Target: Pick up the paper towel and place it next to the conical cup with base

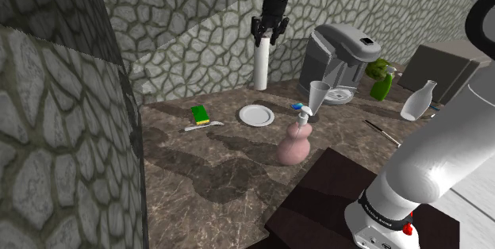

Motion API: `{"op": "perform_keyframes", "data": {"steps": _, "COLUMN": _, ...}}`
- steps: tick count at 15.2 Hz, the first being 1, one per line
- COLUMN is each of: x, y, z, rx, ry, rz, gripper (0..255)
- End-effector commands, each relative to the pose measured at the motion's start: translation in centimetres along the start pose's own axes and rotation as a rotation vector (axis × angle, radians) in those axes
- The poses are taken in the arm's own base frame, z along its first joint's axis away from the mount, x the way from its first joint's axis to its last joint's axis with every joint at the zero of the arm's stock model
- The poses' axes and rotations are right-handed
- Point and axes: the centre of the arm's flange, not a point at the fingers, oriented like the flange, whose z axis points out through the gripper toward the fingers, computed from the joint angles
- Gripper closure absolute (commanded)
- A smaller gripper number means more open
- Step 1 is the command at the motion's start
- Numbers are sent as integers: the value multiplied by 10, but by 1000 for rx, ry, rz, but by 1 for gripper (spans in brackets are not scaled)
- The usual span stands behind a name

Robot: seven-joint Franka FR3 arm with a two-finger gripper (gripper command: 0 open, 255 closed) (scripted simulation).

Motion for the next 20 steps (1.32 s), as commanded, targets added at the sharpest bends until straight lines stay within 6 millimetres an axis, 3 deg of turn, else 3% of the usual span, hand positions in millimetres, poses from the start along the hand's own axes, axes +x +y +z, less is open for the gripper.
{"op": "perform_keyframes", "data": {"steps": 1, "x": -5, "y": 25, "z": 0, "rx": 0, "ry": 0, "rz": -2, "gripper": 255}}
{"op": "perform_keyframes", "data": {"steps": 20, "x": -36, "y": 274, "z": -6, "rx": 0, "ry": 0, "rz": -2, "gripper": 255}}
